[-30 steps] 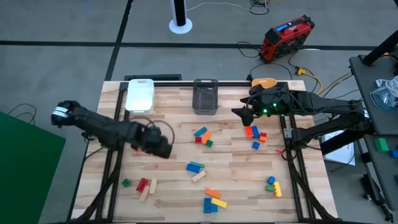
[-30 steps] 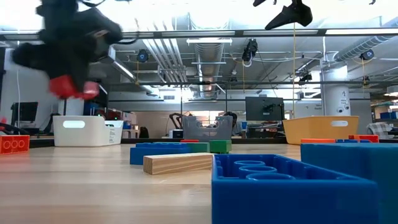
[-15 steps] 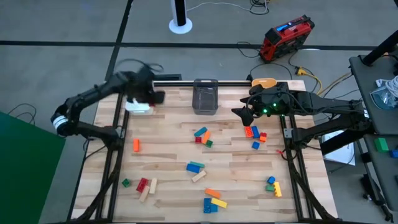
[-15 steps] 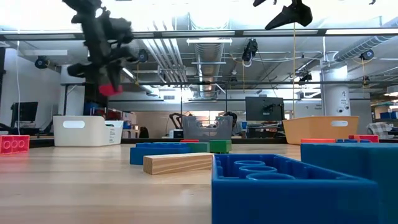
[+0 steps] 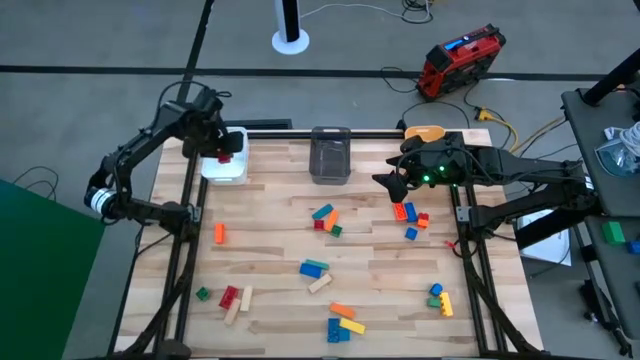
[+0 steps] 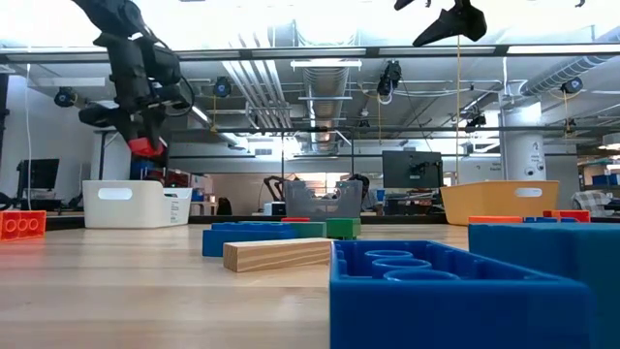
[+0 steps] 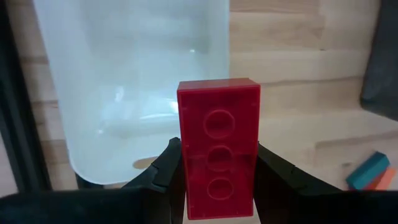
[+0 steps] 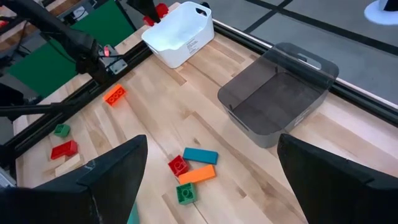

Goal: Sort blocks by size
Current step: Put the top big red game piece into the white bin, then put the top small green game piece into the black bin

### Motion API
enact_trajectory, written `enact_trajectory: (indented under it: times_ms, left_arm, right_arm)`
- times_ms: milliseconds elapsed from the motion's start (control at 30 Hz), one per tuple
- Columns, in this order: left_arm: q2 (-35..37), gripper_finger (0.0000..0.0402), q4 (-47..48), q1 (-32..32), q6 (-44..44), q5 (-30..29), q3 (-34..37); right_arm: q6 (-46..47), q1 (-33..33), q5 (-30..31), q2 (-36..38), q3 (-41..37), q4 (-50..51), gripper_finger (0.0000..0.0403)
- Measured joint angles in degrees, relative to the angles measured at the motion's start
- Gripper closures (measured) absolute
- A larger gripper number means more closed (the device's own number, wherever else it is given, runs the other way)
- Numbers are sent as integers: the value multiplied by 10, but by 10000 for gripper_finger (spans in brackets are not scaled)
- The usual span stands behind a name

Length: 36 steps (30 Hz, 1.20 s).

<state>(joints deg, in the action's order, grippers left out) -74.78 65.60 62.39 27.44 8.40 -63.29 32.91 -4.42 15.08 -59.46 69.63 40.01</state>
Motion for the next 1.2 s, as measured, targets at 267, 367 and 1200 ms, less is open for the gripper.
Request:
enact_trajectory:
  times_ms: [267,367,1200]
  left_arm:
    - [-30,269,0,-5,29,-21,-9]
    - [-49,247,4,-6,33,-30,-14]
    - [5,224,18,-224,77,-47,-85]
  right_arm:
    - [0,0,0,0,0,0,53]
    - [0,0,0,0,0,0,53]
    - [-69,0,0,0,0,0,53]
